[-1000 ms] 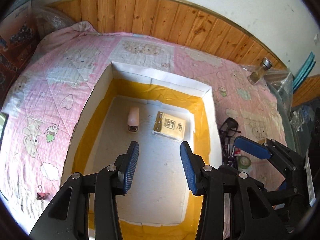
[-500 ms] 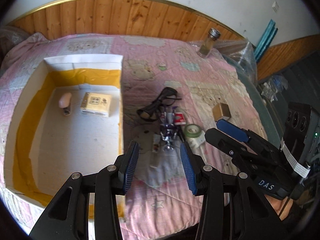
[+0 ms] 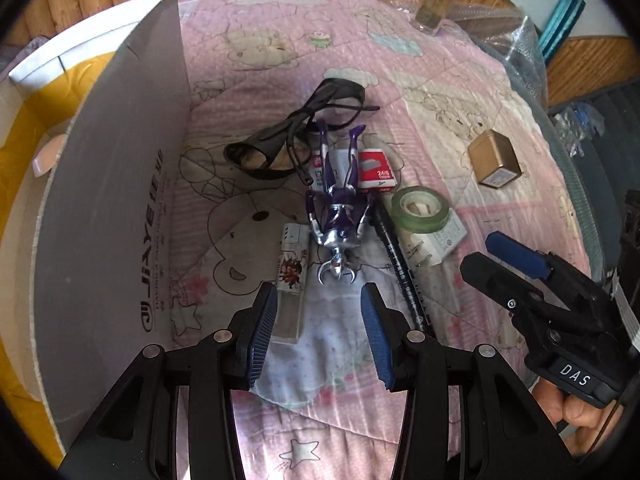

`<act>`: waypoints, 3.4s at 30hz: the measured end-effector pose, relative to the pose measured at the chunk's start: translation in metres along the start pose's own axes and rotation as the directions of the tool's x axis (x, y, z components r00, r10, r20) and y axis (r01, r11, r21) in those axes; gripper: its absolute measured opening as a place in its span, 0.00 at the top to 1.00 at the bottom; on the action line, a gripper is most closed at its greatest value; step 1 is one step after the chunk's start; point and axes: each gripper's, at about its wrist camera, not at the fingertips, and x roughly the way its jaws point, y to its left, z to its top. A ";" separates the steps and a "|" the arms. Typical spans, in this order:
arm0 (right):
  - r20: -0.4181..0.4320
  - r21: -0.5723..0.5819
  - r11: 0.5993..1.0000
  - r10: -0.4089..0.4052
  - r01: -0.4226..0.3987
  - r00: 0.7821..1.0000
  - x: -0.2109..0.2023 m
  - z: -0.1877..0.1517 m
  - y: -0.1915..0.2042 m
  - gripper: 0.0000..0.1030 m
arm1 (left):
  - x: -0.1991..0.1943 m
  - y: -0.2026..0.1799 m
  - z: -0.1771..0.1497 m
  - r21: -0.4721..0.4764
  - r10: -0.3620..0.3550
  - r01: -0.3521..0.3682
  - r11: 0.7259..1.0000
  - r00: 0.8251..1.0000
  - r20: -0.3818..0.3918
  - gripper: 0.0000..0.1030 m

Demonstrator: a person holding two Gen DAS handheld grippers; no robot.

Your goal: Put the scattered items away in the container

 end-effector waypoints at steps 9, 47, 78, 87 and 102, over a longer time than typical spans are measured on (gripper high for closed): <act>-0.070 -0.121 0.992 -0.038 0.029 0.997 0.036 0.002 -0.013 0.50 | 0.028 0.013 -0.004 -0.071 0.014 -0.013 0.997 1.000 0.003 0.56; -0.028 0.084 0.996 0.041 -0.039 0.999 -0.013 -0.013 -0.038 0.54 | -0.032 0.011 -0.031 -0.080 0.017 -0.007 0.997 0.993 0.118 0.81; 0.082 -0.094 0.989 0.119 -0.111 0.990 -0.091 -0.011 0.056 0.54 | -0.134 0.009 -0.050 -0.086 -0.050 0.080 0.993 0.951 0.304 0.81; 0.089 -0.142 0.983 0.134 -0.120 0.987 -0.098 -0.009 0.083 0.54 | -0.148 0.030 -0.059 -0.117 -0.058 0.102 0.988 0.941 0.333 0.81; 0.098 -0.233 0.960 0.181 -0.154 0.979 -0.103 0.005 0.132 0.54 | -0.169 0.068 -0.066 -0.185 -0.040 0.120 0.975 0.921 0.387 0.81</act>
